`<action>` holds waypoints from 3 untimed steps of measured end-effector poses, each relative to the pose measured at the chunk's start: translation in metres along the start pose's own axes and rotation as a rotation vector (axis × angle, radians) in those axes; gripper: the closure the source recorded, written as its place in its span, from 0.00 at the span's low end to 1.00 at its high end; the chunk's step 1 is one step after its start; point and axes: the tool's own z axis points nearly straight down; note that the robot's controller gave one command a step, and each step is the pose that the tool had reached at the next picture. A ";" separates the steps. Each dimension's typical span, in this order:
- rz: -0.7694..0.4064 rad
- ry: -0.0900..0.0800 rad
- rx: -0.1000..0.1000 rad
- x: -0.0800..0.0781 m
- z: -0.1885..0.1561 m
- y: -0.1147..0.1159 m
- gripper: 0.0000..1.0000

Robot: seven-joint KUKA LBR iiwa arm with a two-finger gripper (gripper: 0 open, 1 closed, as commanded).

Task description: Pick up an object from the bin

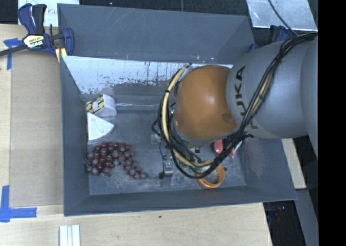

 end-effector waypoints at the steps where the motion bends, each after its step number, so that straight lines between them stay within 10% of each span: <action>1: 0.004 -0.008 -0.001 -0.002 -0.004 -0.001 0.00; 2: -0.106 -0.017 -0.003 -0.020 0.067 0.082 0.00; 3: -0.174 -0.013 0.001 -0.032 0.061 0.097 0.00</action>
Offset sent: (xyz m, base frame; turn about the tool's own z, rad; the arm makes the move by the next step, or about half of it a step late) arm 0.0174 0.0879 -0.0743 -0.1137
